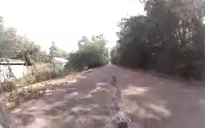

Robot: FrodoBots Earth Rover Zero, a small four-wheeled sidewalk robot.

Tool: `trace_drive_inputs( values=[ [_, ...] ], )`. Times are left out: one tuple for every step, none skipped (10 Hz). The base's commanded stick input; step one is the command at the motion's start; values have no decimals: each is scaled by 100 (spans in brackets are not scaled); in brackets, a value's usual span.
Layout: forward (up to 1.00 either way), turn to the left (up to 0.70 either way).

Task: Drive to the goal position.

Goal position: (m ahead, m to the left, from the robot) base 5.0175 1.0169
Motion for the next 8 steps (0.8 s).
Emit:
trace_drive_inputs(
  values=[
    [70,-34],
    [70,-34],
    [70,-34],
    [70,-22],
    [70,0],
    [70,0],
    [70,0],
    [70,0]
  ],
)
